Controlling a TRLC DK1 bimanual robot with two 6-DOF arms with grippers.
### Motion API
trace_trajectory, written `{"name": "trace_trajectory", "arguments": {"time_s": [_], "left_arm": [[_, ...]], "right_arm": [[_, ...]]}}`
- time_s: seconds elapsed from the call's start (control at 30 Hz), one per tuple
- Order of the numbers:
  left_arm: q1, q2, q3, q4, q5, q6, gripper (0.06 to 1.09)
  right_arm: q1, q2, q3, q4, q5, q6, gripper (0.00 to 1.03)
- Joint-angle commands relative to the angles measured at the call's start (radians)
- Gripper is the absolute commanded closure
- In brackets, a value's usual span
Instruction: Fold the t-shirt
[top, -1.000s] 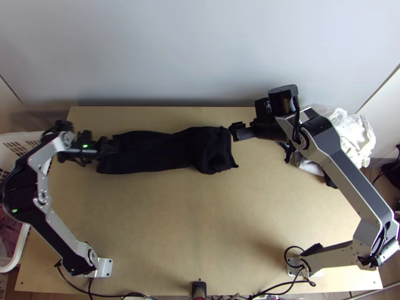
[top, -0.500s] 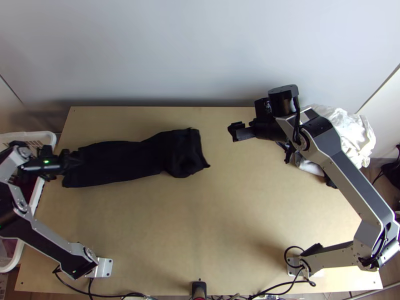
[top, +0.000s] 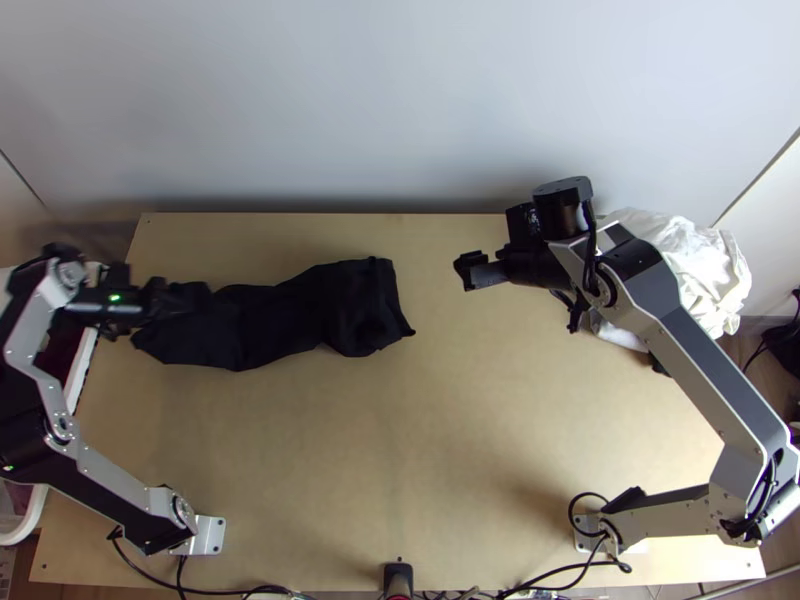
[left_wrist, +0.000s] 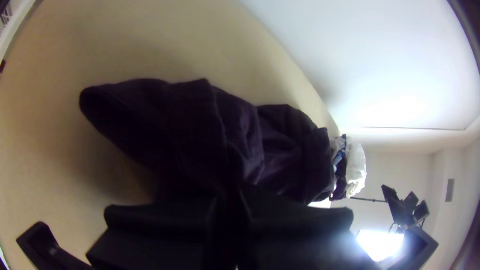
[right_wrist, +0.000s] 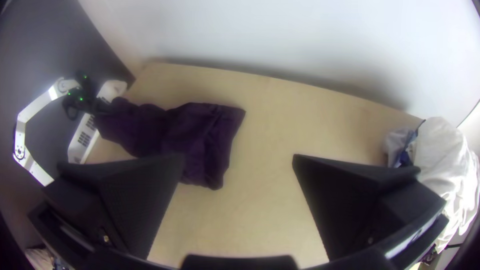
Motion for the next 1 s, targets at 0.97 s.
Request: {"name": "trace_trajectory", "arguments": {"time_s": [0.97], "left_arm": [[-0.606, 0.097, 0.127, 0.161, -0.16, -0.381, 1.05]], "right_arm": [[0.002, -0.118, -0.2, 0.039, 0.004, 0.02, 0.03]]}}
